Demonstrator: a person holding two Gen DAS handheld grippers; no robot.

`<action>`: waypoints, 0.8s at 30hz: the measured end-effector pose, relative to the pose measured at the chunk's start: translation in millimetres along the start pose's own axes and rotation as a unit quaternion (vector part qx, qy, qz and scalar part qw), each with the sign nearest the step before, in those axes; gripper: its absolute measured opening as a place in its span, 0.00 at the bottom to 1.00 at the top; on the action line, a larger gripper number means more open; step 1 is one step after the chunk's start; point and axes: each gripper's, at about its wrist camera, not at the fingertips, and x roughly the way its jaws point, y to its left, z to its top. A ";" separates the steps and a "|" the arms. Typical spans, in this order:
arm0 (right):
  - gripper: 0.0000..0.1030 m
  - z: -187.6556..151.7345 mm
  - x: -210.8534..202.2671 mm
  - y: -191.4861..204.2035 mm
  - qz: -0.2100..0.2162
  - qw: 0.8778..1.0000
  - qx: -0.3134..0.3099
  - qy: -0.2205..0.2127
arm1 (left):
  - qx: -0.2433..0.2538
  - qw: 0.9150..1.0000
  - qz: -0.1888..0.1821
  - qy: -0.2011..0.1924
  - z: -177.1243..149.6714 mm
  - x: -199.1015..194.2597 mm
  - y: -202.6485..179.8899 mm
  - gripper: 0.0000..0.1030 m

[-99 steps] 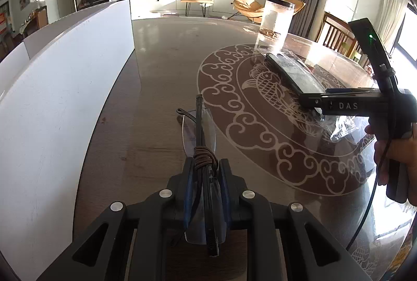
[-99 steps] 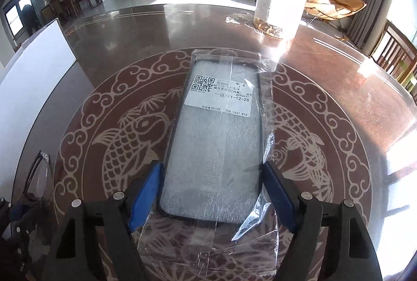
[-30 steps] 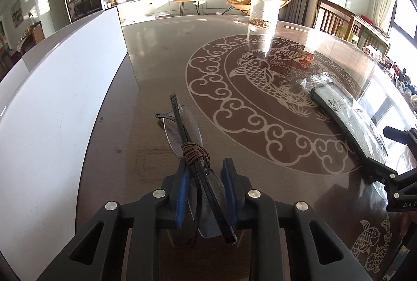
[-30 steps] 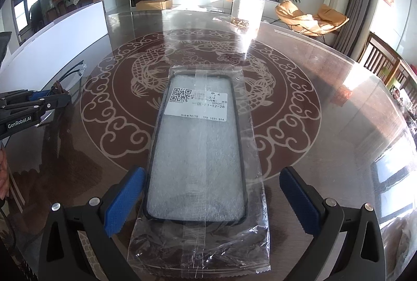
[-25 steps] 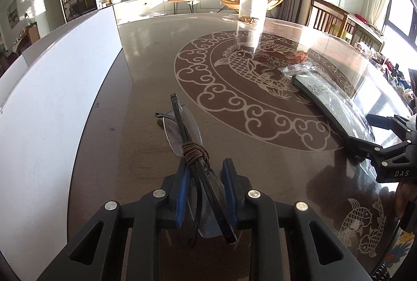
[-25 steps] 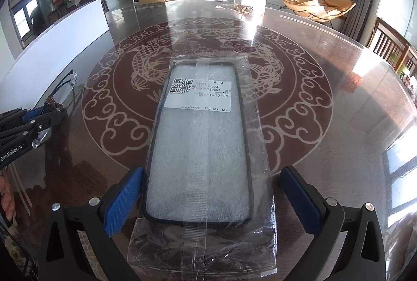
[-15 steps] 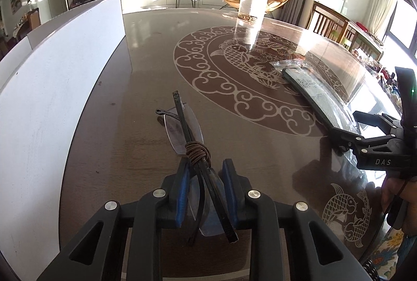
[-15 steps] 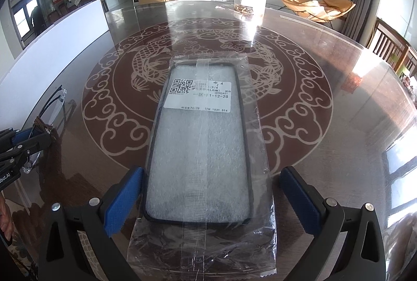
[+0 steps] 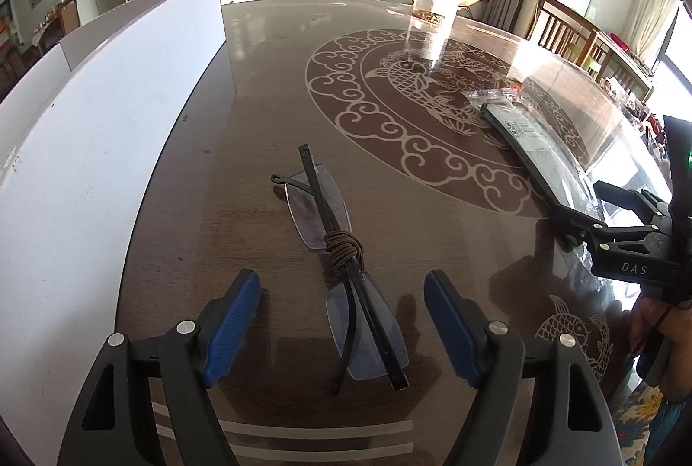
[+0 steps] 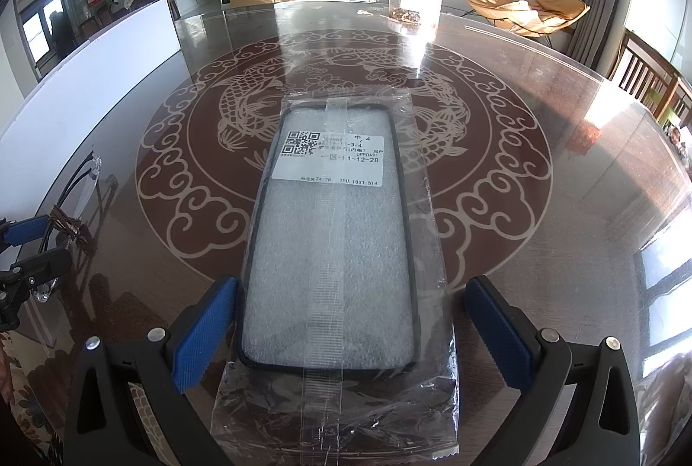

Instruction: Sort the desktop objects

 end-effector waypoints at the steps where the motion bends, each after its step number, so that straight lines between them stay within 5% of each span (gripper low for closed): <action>1: 1.00 0.0 -0.1 -0.2 0.000 1.000 0.000 0.000 | -0.004 1.000 -0.003 0.007 0.3 1.3 1.9 0.75; 9: 1.00 0.2 0.4 0.4 0.000 1.000 0.000 0.000 | 0.005 0.999 0.018 0.045 15.8 18.0 7.0 0.78; 13: 1.00 0.1 0.5 0.4 -0.001 1.000 0.000 0.000 | 0.025 0.996 0.030 0.079 22.1 32.4 -0.6 1.00; 24: 1.00 0.0 0.9 0.8 -0.001 1.000 0.001 0.000 | 0.041 0.984 0.021 0.172 46.7 49.0 1.0 1.00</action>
